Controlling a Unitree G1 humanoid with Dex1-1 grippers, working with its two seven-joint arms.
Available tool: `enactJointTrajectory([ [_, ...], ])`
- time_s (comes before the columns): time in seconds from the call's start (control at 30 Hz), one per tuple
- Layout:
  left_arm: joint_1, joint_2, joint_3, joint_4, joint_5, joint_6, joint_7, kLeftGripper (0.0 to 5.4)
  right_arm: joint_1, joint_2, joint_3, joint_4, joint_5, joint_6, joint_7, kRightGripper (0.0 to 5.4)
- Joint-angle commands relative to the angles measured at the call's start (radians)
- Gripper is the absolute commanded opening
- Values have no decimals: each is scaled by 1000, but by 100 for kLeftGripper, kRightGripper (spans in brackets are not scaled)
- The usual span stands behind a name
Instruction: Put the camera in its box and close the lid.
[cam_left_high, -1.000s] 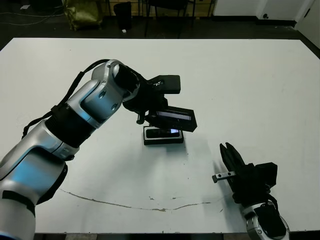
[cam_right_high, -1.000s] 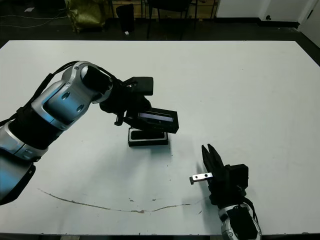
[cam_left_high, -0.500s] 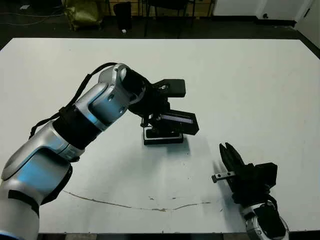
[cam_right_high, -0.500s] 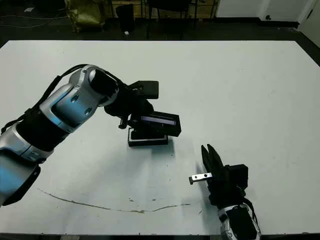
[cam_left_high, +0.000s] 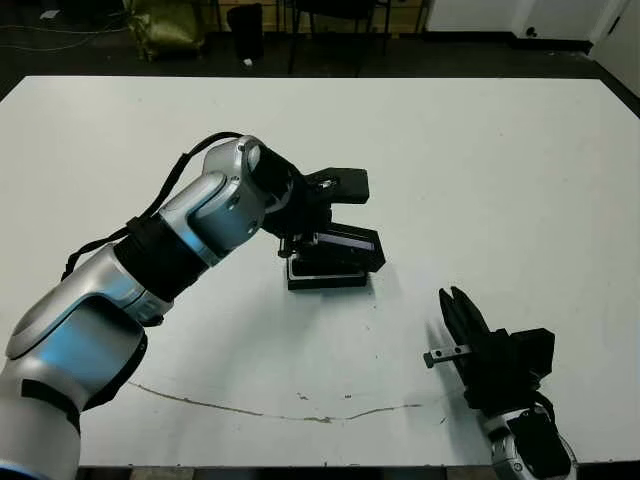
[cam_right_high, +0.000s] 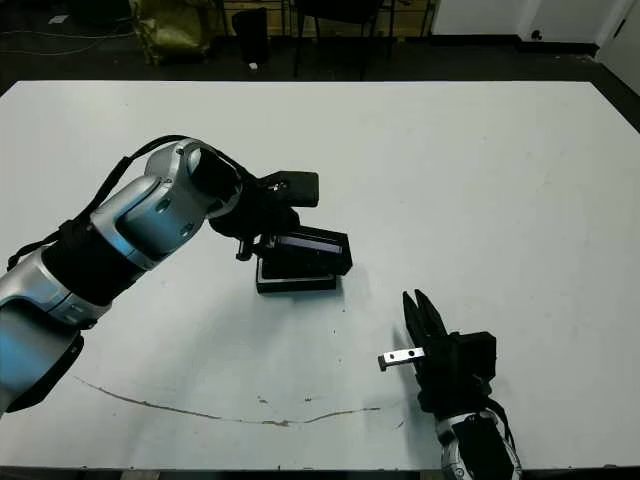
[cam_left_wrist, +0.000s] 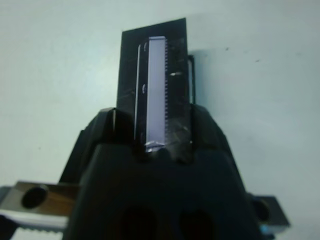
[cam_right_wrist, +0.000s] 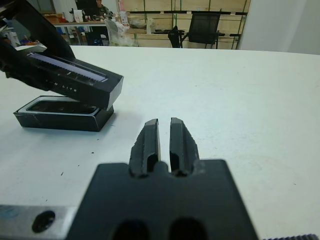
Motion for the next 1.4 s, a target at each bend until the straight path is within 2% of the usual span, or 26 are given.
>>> enactJointTrajectory([
  [0.03, 21, 10, -17, 8, 24, -28, 6, 221, 10, -6, -6, 18, 6, -2, 8, 0],
  [0.17, 23, 5, -19, 13, 30, -32, 1, 221, 9, -4, -9, 21, 12, -5, 14, 0],
  [0.3, 26, -2, -17, 19, 27, -10, -3, 221, 20, 0, -6, -15, 5, 49, -6, 0],
  [0.47, 26, 2, -18, 35, 21, -41, -19, 218, 19, -2, -5, -10, 3, 41, -8, 0],
  [0.6, 25, -6, -10, 37, 19, -6, -18, 207, 18, -3, -4, -5, -1, 32, -8, 0],
  [0.7, 24, -6, -13, 39, 20, -9, -22, 205, 23, -2, -1, -24, -4, 55, -16, 0],
  [0.8, 24, -5, -12, 38, 18, -3, -26, 205, 21, -3, -2, -10, -5, 35, -12, 0],
  [1.27, 33, 6, -15, 47, 21, -69, -48, 198, 24, -1, 0, -14, -10, 41, -16, 0],
  [1.4, 30, 5, -13, 45, 19, -54, -61, 198, 25, 2, -1, -15, -1, 41, -14, 0],
])
